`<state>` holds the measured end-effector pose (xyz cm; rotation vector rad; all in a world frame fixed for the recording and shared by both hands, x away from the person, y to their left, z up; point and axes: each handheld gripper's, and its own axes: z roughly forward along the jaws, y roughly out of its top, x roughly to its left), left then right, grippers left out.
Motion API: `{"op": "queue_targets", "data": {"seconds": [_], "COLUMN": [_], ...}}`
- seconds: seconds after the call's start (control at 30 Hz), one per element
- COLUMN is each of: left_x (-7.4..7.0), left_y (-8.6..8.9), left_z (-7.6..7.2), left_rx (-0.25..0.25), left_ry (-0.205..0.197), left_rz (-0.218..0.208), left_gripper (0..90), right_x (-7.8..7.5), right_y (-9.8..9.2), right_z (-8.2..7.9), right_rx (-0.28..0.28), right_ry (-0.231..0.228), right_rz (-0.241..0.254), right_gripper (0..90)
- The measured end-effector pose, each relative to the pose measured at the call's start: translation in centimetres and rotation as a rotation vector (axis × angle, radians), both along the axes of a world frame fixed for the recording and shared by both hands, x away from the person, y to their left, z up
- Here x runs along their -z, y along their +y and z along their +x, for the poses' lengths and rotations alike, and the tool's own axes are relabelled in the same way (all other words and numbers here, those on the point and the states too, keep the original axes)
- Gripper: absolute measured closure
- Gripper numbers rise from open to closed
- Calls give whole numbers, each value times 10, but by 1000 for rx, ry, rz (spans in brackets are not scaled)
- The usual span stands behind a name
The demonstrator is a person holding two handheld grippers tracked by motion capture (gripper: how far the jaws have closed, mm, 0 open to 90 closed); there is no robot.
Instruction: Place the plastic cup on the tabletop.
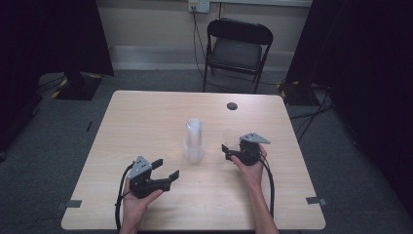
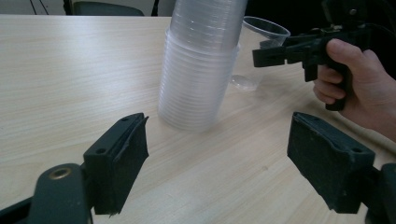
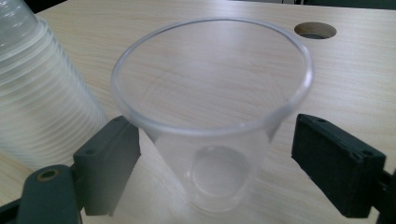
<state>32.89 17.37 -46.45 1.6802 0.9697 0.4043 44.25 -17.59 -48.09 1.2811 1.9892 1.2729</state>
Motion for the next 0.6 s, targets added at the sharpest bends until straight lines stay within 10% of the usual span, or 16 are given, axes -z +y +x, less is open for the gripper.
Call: {"op": "queue_targets", "data": {"seconds": [0.6], "left_x": [0], "left_y": [6], "left_z": [2], "left_rx": [-26], "left_ry": [9], "left_rz": [4], "left_gripper": [191], "right_x": [-6], "right_y": [-8], "right_z": [-29], "right_rx": [21], "right_ry": [-4], "right_rz": [26], "right_gripper": [152]}}
